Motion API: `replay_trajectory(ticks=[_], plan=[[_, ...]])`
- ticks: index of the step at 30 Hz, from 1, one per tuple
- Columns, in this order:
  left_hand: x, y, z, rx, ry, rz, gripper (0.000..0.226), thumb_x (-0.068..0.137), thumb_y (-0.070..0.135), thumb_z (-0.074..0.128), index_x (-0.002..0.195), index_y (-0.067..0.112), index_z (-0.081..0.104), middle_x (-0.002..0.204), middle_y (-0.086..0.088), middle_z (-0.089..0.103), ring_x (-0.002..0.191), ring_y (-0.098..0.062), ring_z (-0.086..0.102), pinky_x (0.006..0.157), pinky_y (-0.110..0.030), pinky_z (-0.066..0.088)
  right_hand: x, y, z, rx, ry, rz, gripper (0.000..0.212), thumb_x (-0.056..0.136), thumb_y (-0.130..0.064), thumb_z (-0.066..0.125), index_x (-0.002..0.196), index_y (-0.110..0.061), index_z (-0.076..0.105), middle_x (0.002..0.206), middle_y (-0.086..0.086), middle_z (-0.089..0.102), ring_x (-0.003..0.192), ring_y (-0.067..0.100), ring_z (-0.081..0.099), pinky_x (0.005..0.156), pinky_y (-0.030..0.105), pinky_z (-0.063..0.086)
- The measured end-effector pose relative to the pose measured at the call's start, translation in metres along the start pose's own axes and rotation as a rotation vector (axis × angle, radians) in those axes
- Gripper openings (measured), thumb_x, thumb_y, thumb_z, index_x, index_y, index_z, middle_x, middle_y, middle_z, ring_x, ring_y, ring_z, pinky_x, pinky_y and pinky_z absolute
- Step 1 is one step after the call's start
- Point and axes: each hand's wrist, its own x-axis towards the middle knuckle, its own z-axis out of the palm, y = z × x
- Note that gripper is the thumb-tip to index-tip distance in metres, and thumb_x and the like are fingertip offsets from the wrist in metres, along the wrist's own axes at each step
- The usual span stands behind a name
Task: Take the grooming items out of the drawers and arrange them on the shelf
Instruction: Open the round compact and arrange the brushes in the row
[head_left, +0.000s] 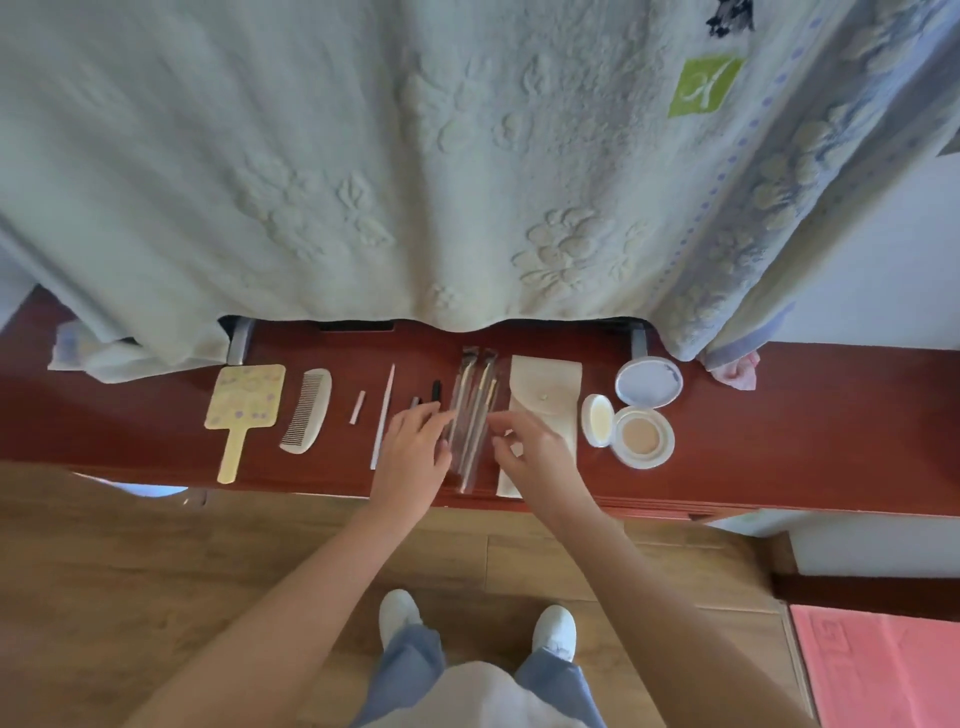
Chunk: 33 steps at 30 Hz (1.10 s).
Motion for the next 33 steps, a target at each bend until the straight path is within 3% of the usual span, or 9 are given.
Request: replay_trajectory(ticks=[6,12,15,21,25,33], plan=[[0.007,-0.065,-0.017,0.171,-0.063,0.035,0.037,0.083,0.009,0.066,0.120,0.011,0.063,0.107,-0.011,0.064,0.099,-0.029,0.060,0.086,-0.039,0.050,0.038,-0.016,0.060,-0.086,0.060,0.162,0.031,0.095,-0.017,0.051,0.125,-0.013,0.057,0.117,0.005,0.059,0.086,0.007,0.051,0.075,0.014,0.038],[0.025,-0.085,-0.021,0.181,-0.095,0.046,0.043,0.094,0.030,0.052,0.133,0.014,0.050,0.127,-0.011,0.058,0.118,-0.026,0.052,0.097,-0.034,0.043,0.073,-0.018,0.096,-0.153,0.169,0.305,0.031,0.091,-0.020,0.057,0.122,-0.013,0.056,0.111,0.010,0.062,0.089,0.019,0.058,0.076,0.026,0.046],[0.026,-0.093,-0.021,0.205,-0.102,0.064,0.043,0.095,0.032,0.050,0.133,0.014,0.049,0.124,-0.011,0.060,0.110,-0.026,0.056,0.091,-0.033,0.047,0.082,-0.021,0.105,-0.195,0.177,0.339,0.034,0.092,-0.021,0.057,0.125,-0.013,0.053,0.115,0.010,0.060,0.099,0.024,0.060,0.083,0.034,0.051],[0.024,-0.102,-0.017,0.204,-0.141,0.095,0.046,0.089,0.029,0.060,0.129,0.007,0.054,0.106,-0.012,0.068,0.098,-0.026,0.062,0.084,-0.033,0.052,0.090,-0.027,0.116,-0.233,0.149,0.321,0.036,0.092,-0.019,0.057,0.127,-0.011,0.051,0.118,0.010,0.058,0.100,0.025,0.059,0.081,0.032,0.049],[0.026,-0.107,-0.018,0.292,-0.113,0.141,0.049,0.065,0.027,0.084,0.104,0.003,0.069,0.079,-0.011,0.071,0.071,-0.025,0.067,0.061,-0.032,0.056,0.093,-0.033,0.122,-0.236,0.137,0.309,0.036,0.092,-0.018,0.057,0.126,-0.009,0.052,0.118,0.012,0.058,0.101,0.026,0.060,0.083,0.033,0.050],[0.024,-0.116,-0.020,0.269,-0.087,0.134,0.047,0.067,0.027,0.083,0.106,0.005,0.068,0.077,-0.009,0.068,0.071,-0.023,0.065,0.060,-0.031,0.055,0.098,-0.043,0.136,-0.203,0.103,0.277,0.034,0.091,-0.014,0.057,0.124,-0.008,0.054,0.112,0.011,0.059,0.089,0.020,0.056,0.071,0.025,0.042]])
